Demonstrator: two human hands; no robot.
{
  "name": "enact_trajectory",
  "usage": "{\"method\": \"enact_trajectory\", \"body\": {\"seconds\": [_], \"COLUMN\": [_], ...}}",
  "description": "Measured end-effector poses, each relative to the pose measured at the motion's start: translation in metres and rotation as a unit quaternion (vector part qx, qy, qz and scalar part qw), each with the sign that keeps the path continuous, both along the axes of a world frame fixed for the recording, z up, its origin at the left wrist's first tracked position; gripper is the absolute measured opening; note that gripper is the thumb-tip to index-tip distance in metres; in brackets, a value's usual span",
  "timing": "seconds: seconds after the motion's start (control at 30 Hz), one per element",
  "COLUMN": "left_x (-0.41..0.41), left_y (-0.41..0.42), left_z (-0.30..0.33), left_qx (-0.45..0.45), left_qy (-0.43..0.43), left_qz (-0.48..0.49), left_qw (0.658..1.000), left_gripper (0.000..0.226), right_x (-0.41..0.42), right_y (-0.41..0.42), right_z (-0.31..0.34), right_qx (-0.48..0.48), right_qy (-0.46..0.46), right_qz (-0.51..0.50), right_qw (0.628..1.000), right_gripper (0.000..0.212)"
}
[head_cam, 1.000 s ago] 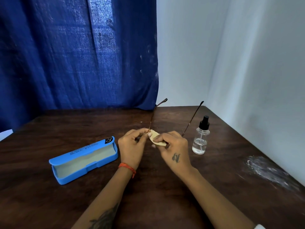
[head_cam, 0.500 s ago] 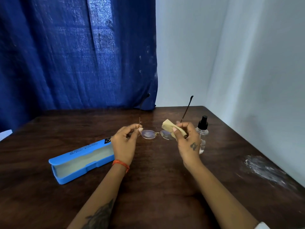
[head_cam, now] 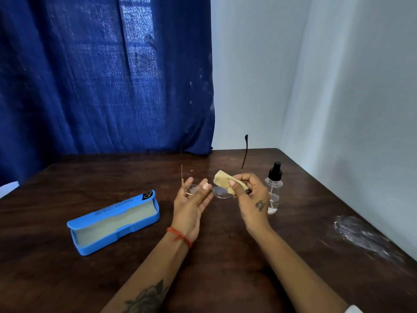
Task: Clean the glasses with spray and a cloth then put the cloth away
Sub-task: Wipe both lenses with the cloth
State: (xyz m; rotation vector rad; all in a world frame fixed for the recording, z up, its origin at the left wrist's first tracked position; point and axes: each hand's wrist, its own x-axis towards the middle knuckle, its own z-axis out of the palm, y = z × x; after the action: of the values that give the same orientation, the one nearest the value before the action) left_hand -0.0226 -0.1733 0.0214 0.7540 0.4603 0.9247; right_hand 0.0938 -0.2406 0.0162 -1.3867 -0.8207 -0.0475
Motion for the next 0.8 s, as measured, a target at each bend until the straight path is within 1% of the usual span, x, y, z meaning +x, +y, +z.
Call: {"method": "enact_trajectory", "body": {"seconds": [0.1,0.2,0.33,0.37,0.43,0.5,0.53,0.6,0.7,0.8], "left_x": [0.003,0.004,0.000,-0.001,-0.002,-0.002,-0.001,0.001,0.005,0.005], "left_y": [-0.004,-0.007,-0.001,0.001,0.005,0.009,0.010,0.010,0.010,0.013], "left_z": [-0.001,-0.004,-0.007,-0.008,-0.008,-0.008,-0.008,-0.010,-0.014,-0.015], "left_qx": [-0.014,0.012,0.041,0.042,0.036,0.028,0.028,0.037,0.058,0.069], "left_qy": [-0.002,0.002,0.017,0.019,0.017,0.008,0.003,0.001,-0.001,0.002], "left_qz": [-0.012,-0.022,-0.020,-0.014,0.001,0.012,0.014,0.013,0.011,0.016], "left_qw": [1.000,1.000,0.999,0.999,0.999,1.000,0.999,0.999,0.998,0.997], "left_gripper": [0.059,0.057,0.037,0.035,0.033,0.033,0.034,0.036,0.032,0.023], "right_x": [0.000,0.000,-0.003,-0.004,-0.005,-0.006,-0.007,-0.010,-0.017,-0.019], "right_y": [0.000,-0.001,-0.002,-0.002,-0.003,-0.005,-0.006,-0.006,-0.005,-0.004], "right_z": [0.000,0.000,0.001,0.001,0.003,0.004,0.005,0.003,-0.002,-0.002], "right_qx": [0.001,-0.002,-0.022,-0.028,-0.026,-0.011,-0.009,-0.021,-0.086,-0.119], "right_qy": [0.005,0.008,0.016,0.000,-0.086,-0.174,-0.206,-0.264,-0.338,-0.335], "right_qz": [0.007,0.021,0.037,0.031,-0.030,-0.103,-0.121,-0.112,-0.072,-0.011], "right_qw": [1.000,1.000,0.999,0.999,0.995,0.979,0.971,0.958,0.934,0.935], "right_gripper": [0.015,0.011,0.012,0.011,0.012,0.017,0.020,0.025,0.028,0.023]}}
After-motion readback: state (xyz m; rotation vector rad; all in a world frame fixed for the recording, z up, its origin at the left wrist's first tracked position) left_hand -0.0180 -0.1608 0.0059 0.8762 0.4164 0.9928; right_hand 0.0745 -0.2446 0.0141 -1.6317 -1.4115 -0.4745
